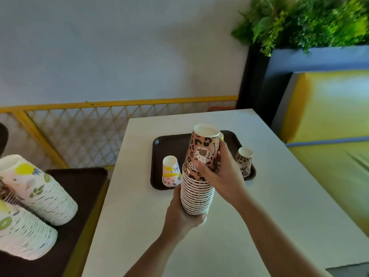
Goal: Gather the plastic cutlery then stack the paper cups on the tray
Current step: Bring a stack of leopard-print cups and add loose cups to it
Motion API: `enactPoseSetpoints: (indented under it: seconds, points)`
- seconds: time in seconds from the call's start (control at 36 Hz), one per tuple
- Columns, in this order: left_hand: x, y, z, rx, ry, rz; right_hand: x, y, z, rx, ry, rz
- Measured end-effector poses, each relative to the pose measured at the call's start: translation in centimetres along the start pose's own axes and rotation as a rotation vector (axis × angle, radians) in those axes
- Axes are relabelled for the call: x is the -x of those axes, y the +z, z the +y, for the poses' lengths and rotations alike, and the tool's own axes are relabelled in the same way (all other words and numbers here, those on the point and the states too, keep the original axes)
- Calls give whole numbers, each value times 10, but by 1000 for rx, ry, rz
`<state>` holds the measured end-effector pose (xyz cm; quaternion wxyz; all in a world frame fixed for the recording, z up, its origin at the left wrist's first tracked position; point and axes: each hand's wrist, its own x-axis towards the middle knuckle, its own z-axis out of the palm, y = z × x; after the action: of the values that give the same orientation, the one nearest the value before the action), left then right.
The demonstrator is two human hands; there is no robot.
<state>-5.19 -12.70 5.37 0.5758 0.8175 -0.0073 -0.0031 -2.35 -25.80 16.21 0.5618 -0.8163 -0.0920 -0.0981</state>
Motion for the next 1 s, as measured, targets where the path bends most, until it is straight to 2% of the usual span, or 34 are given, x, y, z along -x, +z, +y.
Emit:
enactPoseSetpoints:
  seconds: [0.36, 0.75, 1.0]
  points:
    - [-58, 23, -6, -7, 54, -165, -37, -21, 30, -7, 110, 65]
    - [-87, 73, -5, 31, 44, -101, -77, -63, 65, -29, 130, 1]
    - [-103, 116, 9, 74, 11, -48, -99, -99, 87, 32, 50, -46]
